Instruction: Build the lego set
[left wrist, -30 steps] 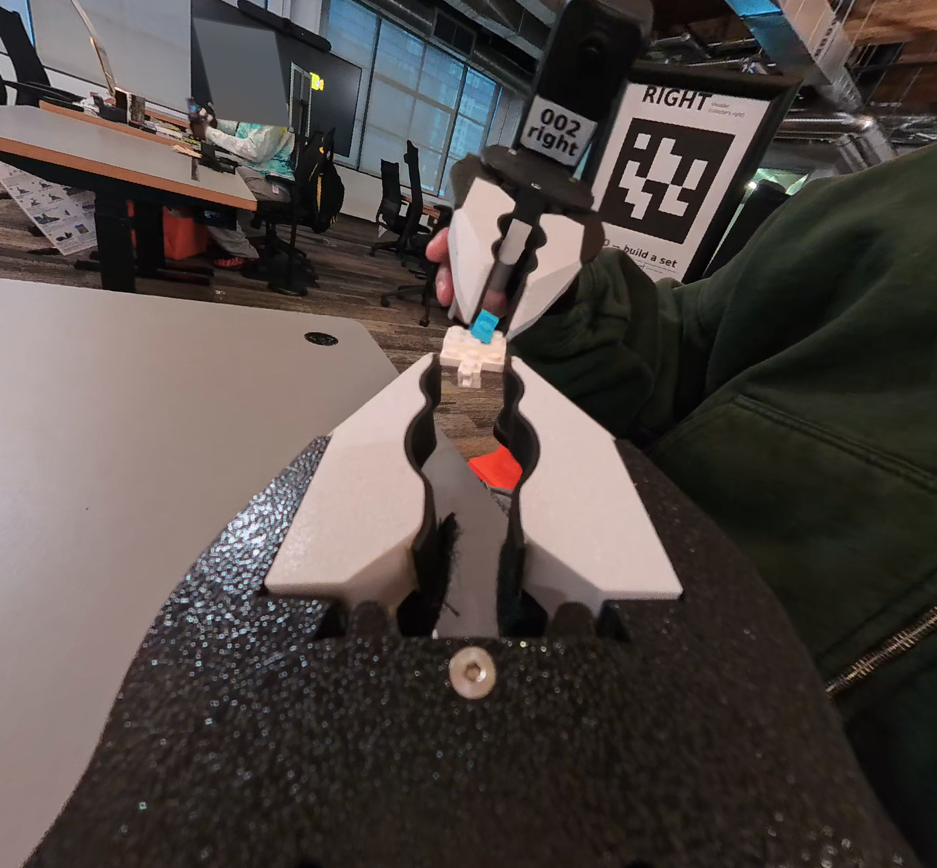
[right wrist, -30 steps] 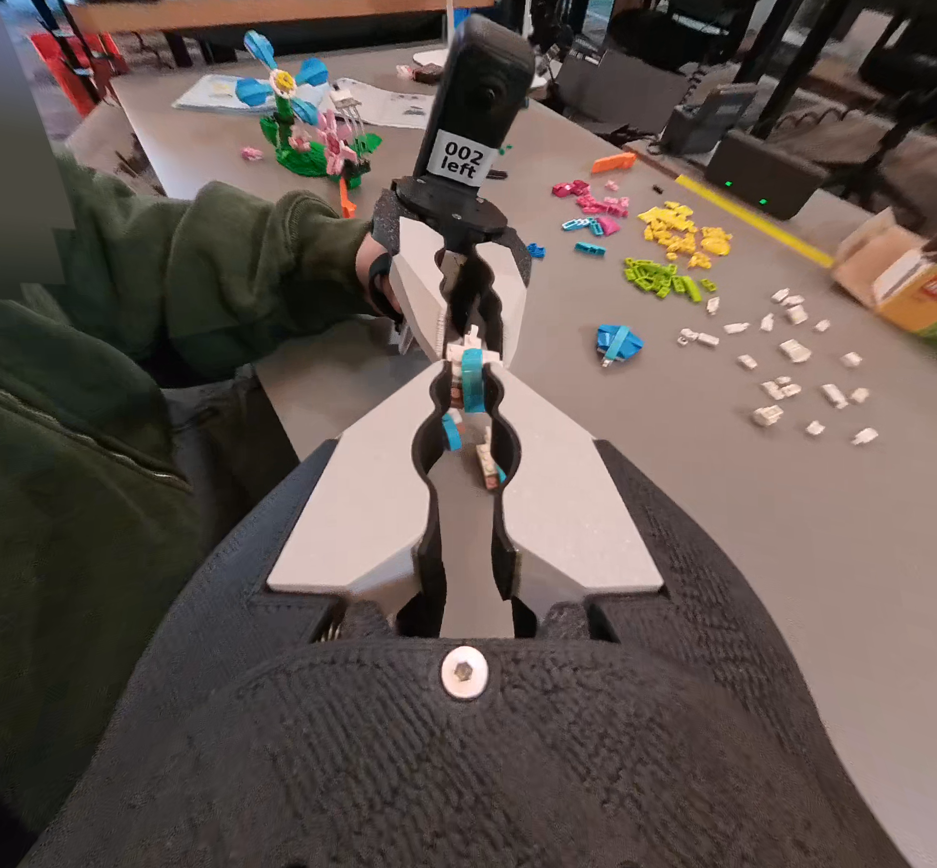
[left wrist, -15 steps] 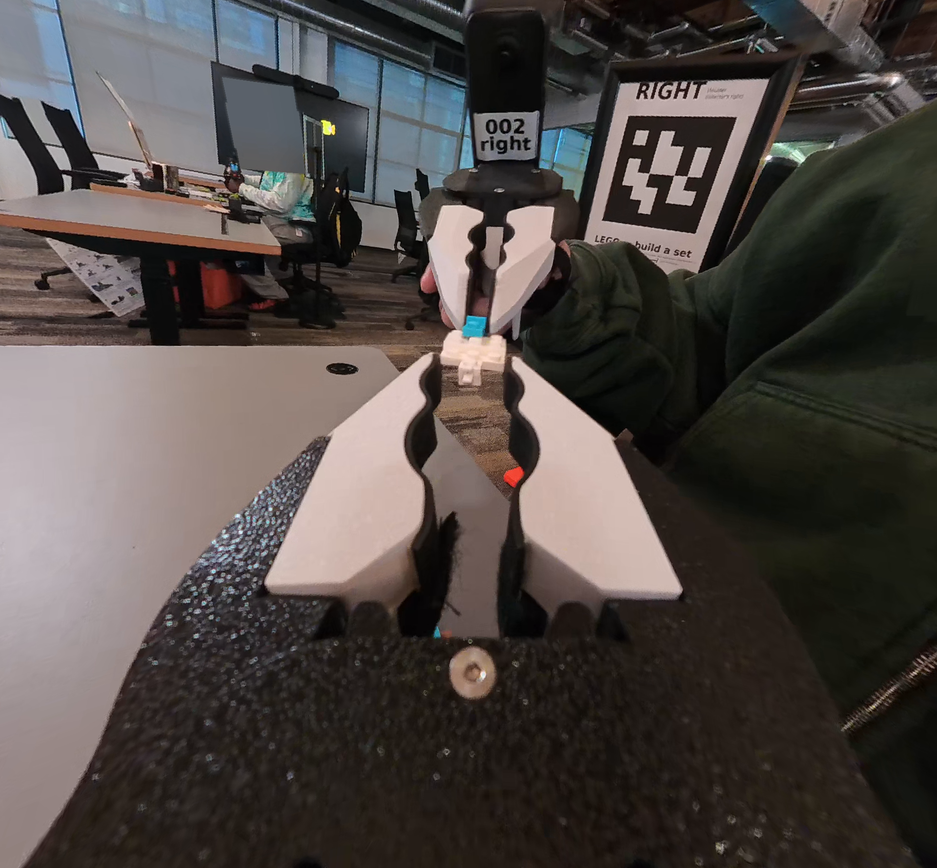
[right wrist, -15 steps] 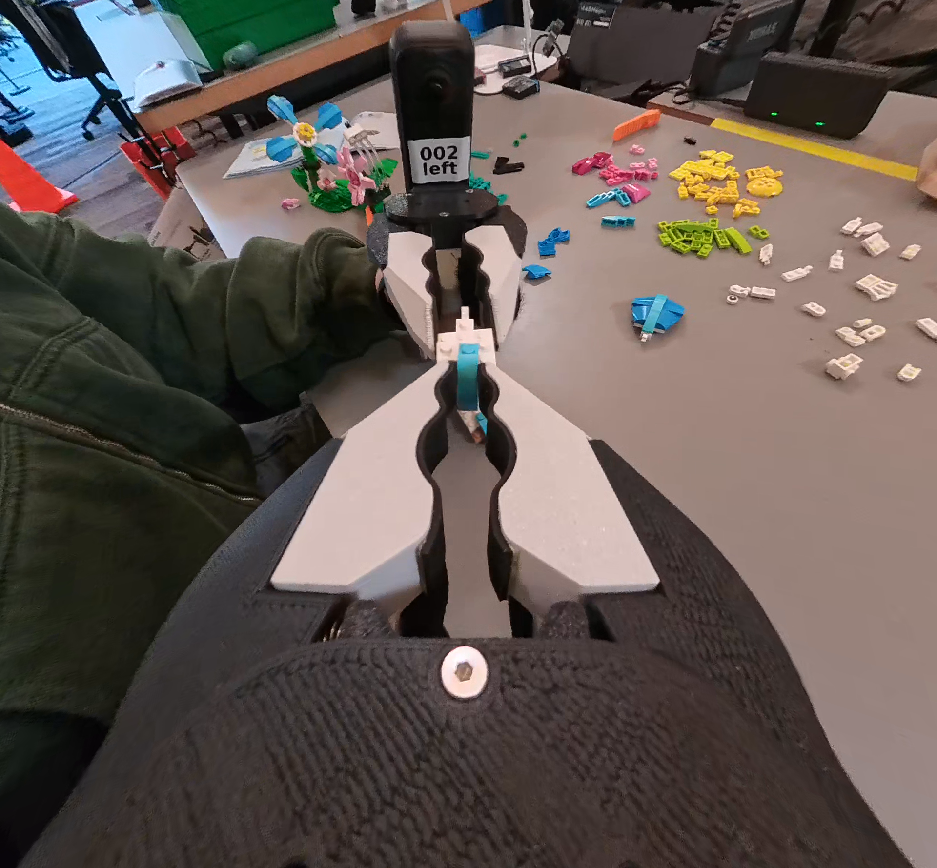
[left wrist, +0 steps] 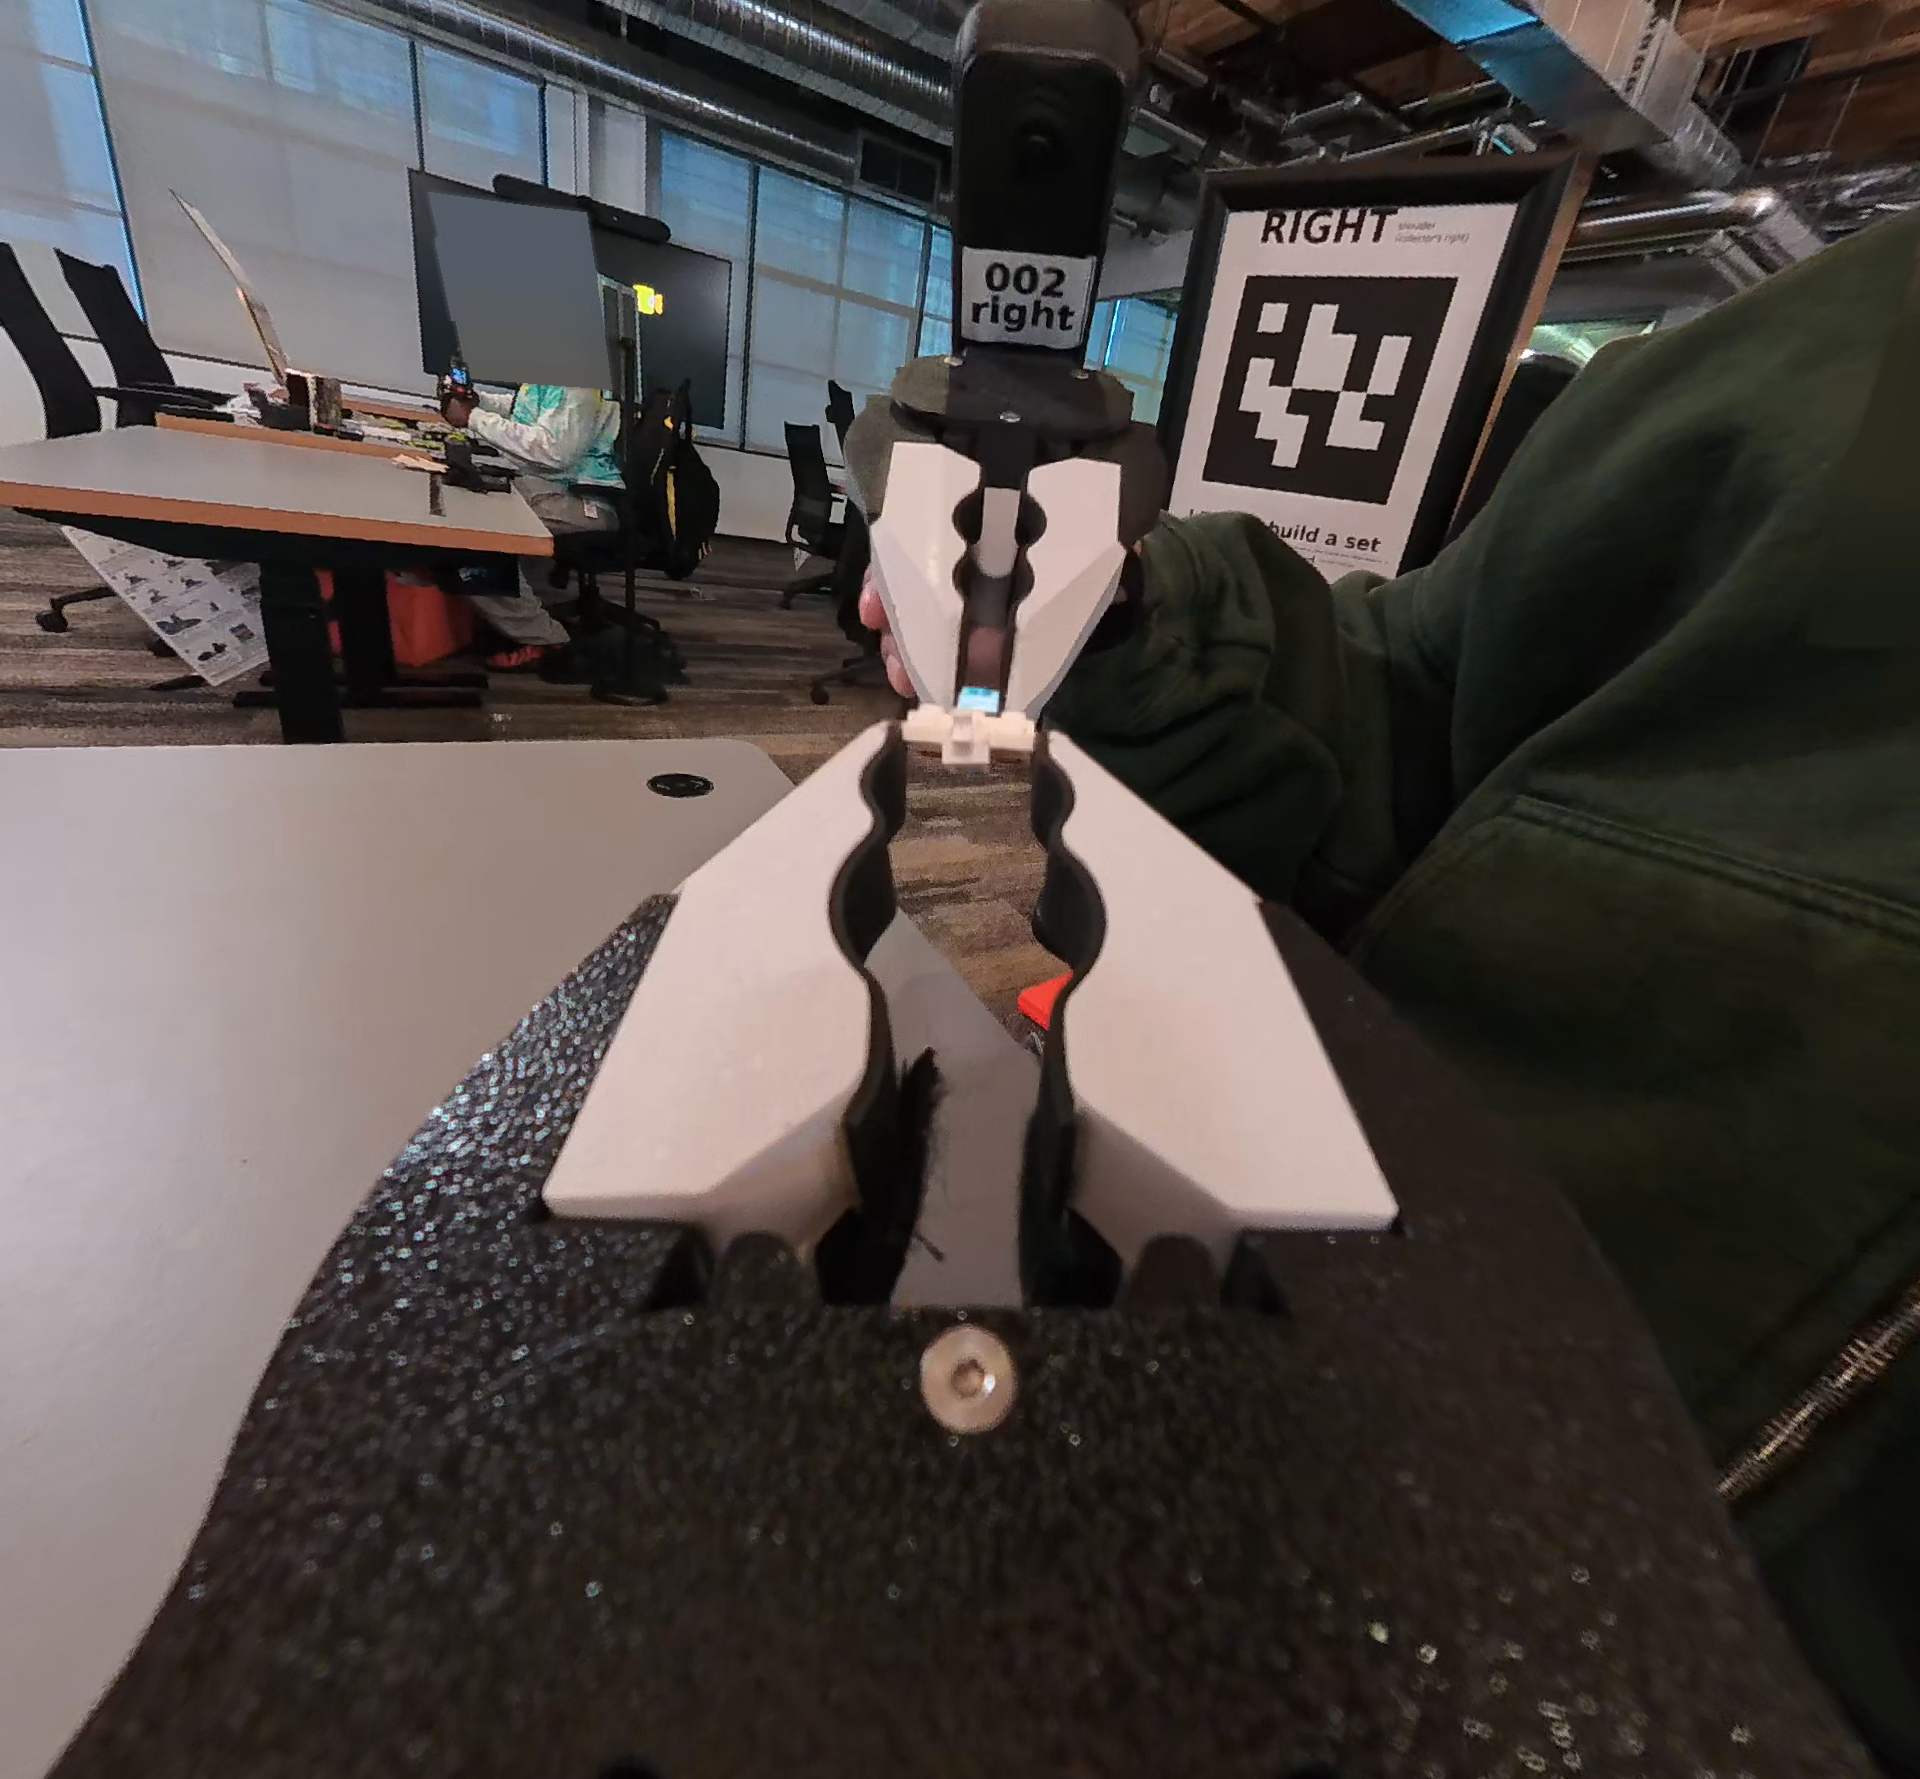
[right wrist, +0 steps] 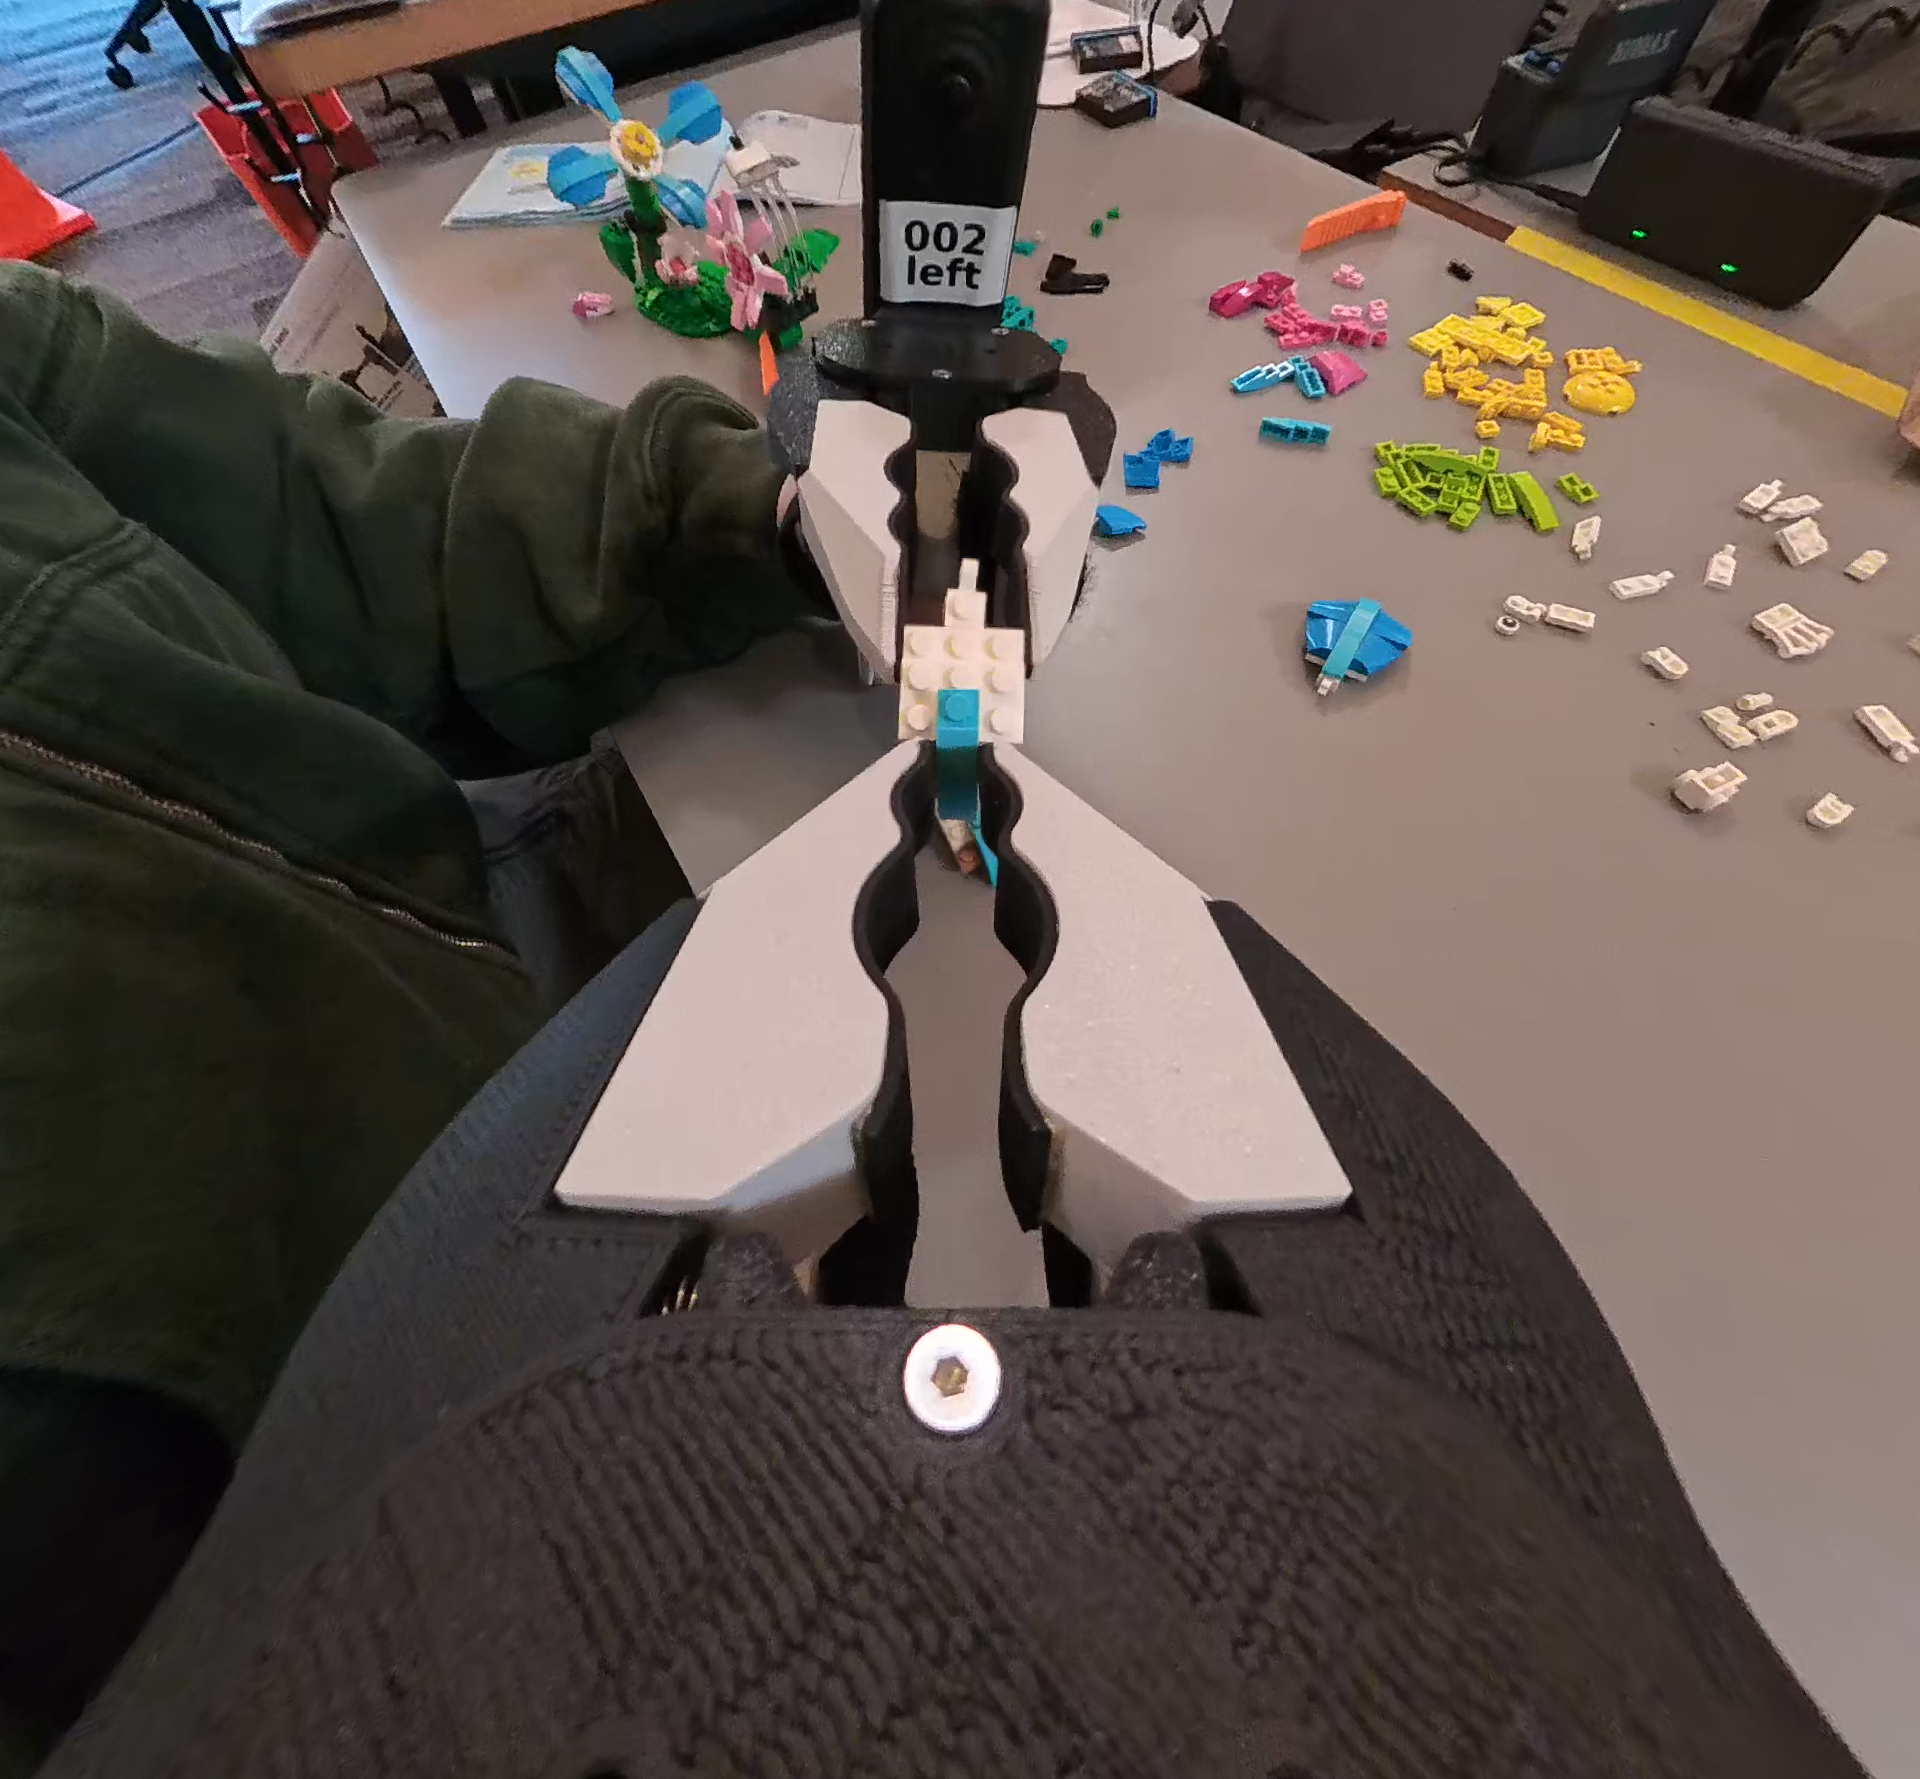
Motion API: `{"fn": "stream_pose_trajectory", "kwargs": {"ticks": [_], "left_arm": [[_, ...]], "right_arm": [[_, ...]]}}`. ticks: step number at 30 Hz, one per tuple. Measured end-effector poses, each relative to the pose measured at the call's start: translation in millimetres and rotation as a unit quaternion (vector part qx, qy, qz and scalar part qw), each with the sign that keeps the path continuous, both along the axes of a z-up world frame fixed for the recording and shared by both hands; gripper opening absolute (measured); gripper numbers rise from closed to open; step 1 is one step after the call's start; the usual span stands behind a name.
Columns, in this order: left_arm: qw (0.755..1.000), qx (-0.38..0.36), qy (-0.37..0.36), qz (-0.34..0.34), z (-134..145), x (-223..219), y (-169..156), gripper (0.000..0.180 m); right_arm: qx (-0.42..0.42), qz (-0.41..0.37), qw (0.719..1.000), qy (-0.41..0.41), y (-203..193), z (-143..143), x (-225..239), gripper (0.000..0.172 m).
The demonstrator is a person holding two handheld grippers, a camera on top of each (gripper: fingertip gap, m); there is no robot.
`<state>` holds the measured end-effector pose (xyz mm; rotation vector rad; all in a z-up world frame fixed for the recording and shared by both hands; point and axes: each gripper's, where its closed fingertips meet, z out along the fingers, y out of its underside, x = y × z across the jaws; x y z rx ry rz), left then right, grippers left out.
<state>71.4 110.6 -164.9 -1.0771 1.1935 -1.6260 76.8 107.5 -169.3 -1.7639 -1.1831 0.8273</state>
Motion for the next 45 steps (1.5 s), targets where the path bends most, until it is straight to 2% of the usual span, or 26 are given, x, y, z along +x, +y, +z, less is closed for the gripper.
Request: {"fn": "stream_pose_trajectory", "kwargs": {"ticks": [19, 30, 45], "left_arm": [[1.0, -0.002, -0.026, 0.017, 6, -1, 5, 0.022], [0.996, 0.014, -0.064, 0.065, 16, -7, 16, 0.022], [0.992, 0.014, -0.09, 0.084, 24, -11, 20, 0.022]], "right_arm": [[-0.009, -0.012, 1.0, 0.003, 7, 6, -3, 0.007], [-0.053, 0.017, 0.993, -0.104, 18, 17, -8, 0.007], [-0.035, 0.049, 0.976, -0.208, 24, 28, -18, 0.008]]}}
